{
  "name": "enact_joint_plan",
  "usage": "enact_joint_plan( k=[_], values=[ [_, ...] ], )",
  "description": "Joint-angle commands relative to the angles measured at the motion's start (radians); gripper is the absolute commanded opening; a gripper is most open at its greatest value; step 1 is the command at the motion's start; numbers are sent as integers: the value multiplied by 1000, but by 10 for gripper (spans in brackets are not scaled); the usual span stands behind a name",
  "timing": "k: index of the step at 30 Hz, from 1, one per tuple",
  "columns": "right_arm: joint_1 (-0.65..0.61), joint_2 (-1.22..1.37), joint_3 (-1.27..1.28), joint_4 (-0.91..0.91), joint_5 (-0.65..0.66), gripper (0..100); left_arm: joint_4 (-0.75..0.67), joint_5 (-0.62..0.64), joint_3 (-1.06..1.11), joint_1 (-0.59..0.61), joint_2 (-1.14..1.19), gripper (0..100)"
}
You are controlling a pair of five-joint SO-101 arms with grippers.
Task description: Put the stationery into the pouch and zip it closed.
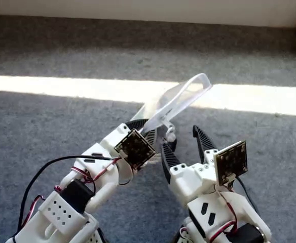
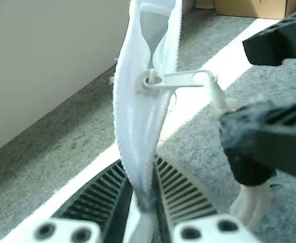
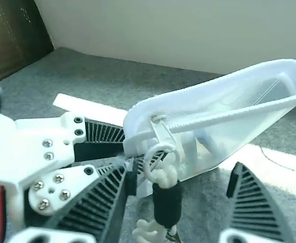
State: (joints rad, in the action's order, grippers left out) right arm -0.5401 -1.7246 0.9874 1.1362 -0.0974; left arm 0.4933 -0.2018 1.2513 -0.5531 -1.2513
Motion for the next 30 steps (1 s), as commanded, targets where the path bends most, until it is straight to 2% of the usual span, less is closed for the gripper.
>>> enact_joint_plan(
  k=[1, 9, 13, 20, 25, 30],
  values=[
    [-13, 7, -33, -36, -8, 271, 0, 2, -31, 18, -27, 4],
    [-12, 36, 35, -150, -8, 259, 0, 2, -31, 12, -22, 4],
    [-7, 96, 51, -151, -2, 195, 0, 2, -31, 13, -22, 4],
    [-5, 114, 59, -142, 35, 179, 0, 2, -31, 13, -22, 4],
    [56, 113, 51, -148, 97, 66, 0, 2, -31, 15, -22, 4],
    [111, 113, 51, -148, 143, 16, 0, 2, -31, 15, -22, 4]
  ],
)
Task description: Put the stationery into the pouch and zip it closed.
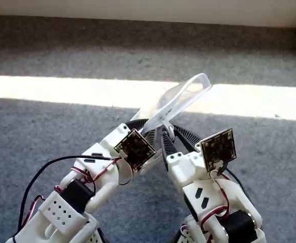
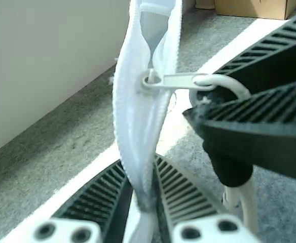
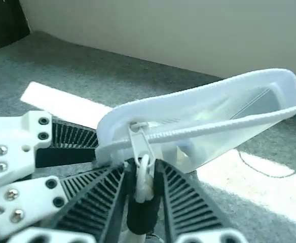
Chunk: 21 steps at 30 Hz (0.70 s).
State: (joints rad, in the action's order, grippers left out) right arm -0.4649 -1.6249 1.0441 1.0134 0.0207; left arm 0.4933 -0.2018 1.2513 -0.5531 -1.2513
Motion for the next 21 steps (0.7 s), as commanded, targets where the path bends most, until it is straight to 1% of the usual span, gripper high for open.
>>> enact_joint_plan(
  k=[1, 3, 7, 13, 19, 21],
  values=[
    [47, 13, -5, -25, 25, 6, 0, 2, -31, 15, -24, 4],
    [74, 13, -5, -25, 26, 4, 0, 2, -31, 16, -27, 4],
    [131, 13, -7, -33, 83, 4, 3, 2, -31, 18, -30, 4],
    [237, 21, -7, -139, 86, 4, 3, 2, -31, 18, -30, 4],
    [254, 24, -35, -211, 91, 4, 5, 0, -31, 19, -30, 4],
    [254, 24, -59, -211, 91, 4, 5, -23, -31, 19, -30, 4]
  ],
)
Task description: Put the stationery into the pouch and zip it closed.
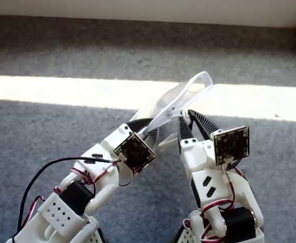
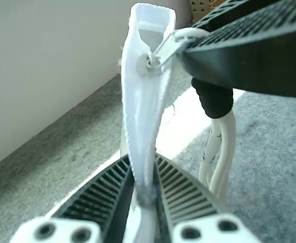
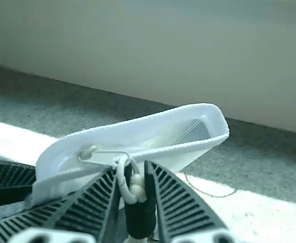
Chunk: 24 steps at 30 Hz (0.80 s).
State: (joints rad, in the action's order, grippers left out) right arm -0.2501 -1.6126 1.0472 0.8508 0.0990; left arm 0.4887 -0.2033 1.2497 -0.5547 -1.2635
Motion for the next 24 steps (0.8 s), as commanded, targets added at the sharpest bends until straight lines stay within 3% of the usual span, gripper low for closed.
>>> enact_joint_plan(
  k=[1, 12, 17, 24],
  values=[
    [39, 12, -74, -48, 14, 4, 9, -25, -30, 21, -18, 4],
    [25, 10, -96, -39, 9, 4, 9, -29, -39, 18, -19, 8],
    [-68, 2, -99, 22, 8, 4, 9, 15, -56, 19, -21, 146],
    [-81, 4, -91, 24, 8, 4, 78, 66, -148, 13, -21, 158]
  ],
)
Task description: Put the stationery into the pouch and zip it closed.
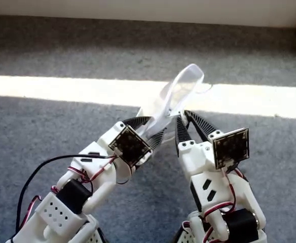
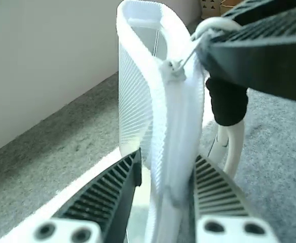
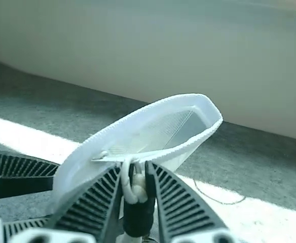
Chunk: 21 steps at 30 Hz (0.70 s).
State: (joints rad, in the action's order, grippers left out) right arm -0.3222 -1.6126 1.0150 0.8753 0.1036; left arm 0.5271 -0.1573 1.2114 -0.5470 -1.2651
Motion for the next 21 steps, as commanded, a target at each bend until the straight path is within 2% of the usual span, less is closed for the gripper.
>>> enact_joint_plan(
  k=[1, 11, 18, 21],
  values=[
    [-8, 4, -58, -1, 3, 4, 43, 21, -120, 4, -19, 158],
    [-10, 2, -61, 5, 3, 4, 37, 66, -165, -36, -18, 151],
    [-56, 2, -67, 51, 3, 4, 35, 64, -163, -51, -8, 18],
    [-54, 2, -81, 48, 6, 4, 41, 64, -162, -51, -16, 6]
  ],
)
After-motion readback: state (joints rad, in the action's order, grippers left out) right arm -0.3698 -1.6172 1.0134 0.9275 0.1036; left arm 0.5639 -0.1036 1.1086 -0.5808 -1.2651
